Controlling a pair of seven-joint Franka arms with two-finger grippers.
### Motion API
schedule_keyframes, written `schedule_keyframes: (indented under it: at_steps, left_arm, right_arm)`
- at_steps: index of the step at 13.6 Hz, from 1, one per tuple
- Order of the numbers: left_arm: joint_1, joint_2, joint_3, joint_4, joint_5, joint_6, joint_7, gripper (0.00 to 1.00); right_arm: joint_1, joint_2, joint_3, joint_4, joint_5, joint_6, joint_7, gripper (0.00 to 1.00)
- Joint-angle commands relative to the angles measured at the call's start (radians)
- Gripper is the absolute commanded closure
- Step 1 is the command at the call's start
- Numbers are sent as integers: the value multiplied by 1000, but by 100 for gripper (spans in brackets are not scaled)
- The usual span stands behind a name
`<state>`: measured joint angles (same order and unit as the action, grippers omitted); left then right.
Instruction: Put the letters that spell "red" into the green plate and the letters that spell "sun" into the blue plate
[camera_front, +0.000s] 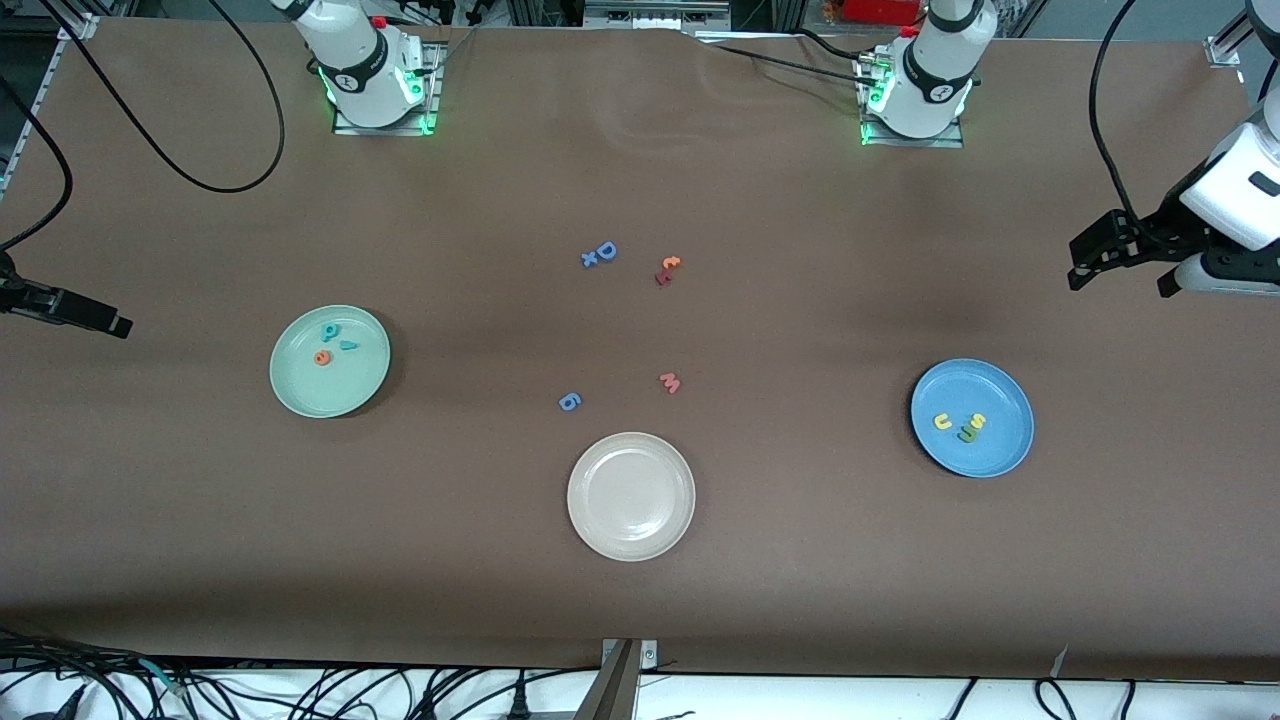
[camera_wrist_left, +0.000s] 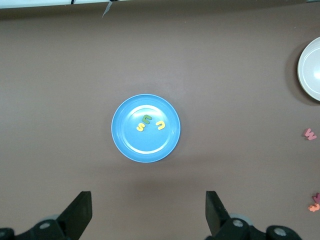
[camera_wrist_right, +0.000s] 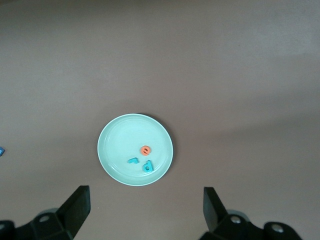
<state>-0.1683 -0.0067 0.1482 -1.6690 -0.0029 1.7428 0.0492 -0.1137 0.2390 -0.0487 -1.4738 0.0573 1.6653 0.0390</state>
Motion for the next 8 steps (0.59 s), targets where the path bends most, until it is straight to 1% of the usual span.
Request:
schedule_keyframes:
  at_steps: [1, 8]
  left_arm:
    - [-11, -7, 16, -8, -11, -17, 40, 0]
    - [12, 1, 16, -5, -2, -19, 81, 0]
  right_arm:
    - [0, -24, 4, -23, -10, 7, 13, 0]
    - [0, -24, 4, -23, -10, 7, 13, 0]
